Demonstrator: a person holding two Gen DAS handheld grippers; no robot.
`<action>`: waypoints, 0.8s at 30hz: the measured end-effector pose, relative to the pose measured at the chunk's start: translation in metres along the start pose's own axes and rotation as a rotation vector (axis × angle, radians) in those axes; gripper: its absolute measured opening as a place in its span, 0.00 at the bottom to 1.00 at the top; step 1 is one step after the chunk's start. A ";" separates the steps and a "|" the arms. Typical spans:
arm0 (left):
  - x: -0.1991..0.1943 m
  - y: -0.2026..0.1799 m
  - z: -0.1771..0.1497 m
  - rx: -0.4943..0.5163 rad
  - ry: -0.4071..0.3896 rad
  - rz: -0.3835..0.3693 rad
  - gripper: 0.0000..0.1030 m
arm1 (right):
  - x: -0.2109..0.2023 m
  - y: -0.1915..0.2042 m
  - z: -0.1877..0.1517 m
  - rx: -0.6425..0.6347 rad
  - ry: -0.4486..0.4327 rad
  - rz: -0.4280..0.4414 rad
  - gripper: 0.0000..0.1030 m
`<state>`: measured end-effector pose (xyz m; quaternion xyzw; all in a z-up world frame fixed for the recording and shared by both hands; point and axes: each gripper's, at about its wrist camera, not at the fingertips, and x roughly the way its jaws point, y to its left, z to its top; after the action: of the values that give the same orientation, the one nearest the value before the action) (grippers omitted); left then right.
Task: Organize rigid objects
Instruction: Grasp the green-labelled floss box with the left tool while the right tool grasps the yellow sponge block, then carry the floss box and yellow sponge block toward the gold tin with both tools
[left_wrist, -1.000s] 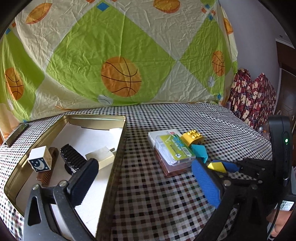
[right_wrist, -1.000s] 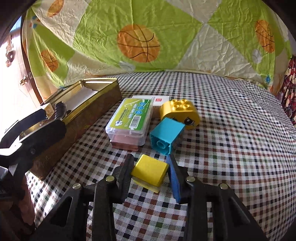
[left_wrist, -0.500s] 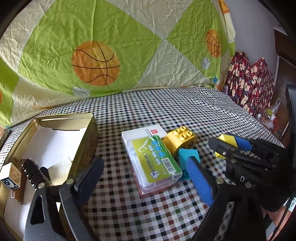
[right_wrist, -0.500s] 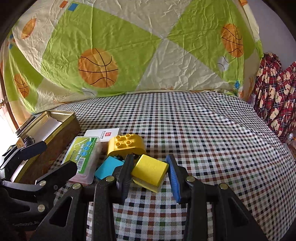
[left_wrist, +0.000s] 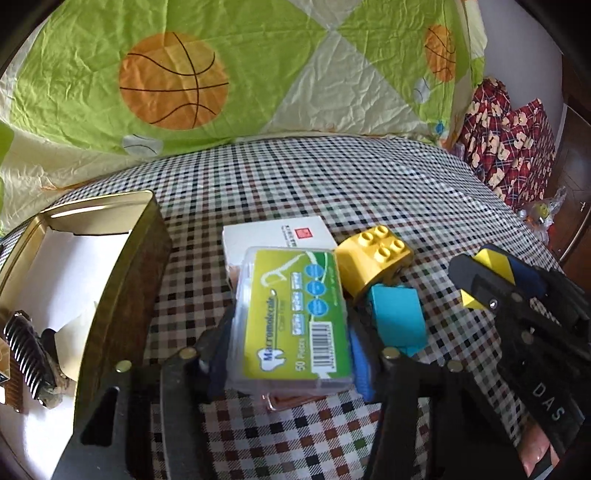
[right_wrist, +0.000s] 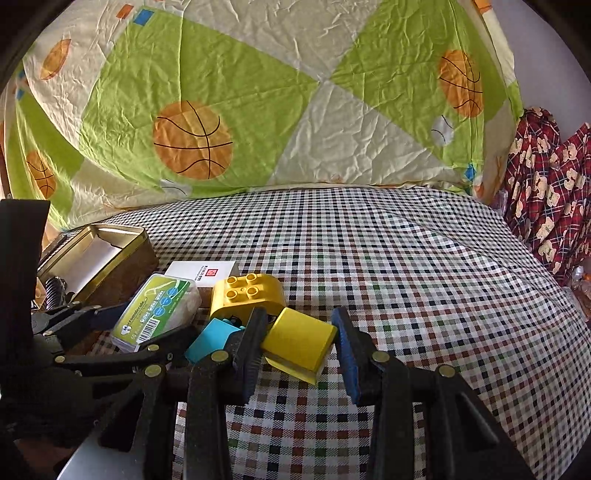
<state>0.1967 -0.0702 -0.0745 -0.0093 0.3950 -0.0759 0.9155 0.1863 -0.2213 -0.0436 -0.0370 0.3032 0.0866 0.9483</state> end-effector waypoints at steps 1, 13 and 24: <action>-0.001 0.001 -0.001 -0.004 -0.005 -0.008 0.52 | -0.001 0.000 0.000 -0.002 -0.004 0.001 0.38; -0.030 0.007 -0.004 -0.022 -0.157 0.008 0.51 | -0.011 0.000 0.001 -0.002 -0.050 0.011 0.38; -0.046 0.006 -0.008 -0.022 -0.245 0.044 0.51 | -0.021 0.001 -0.001 -0.007 -0.107 0.023 0.38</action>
<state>0.1608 -0.0571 -0.0468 -0.0200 0.2811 -0.0497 0.9582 0.1692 -0.2238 -0.0321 -0.0320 0.2521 0.1002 0.9620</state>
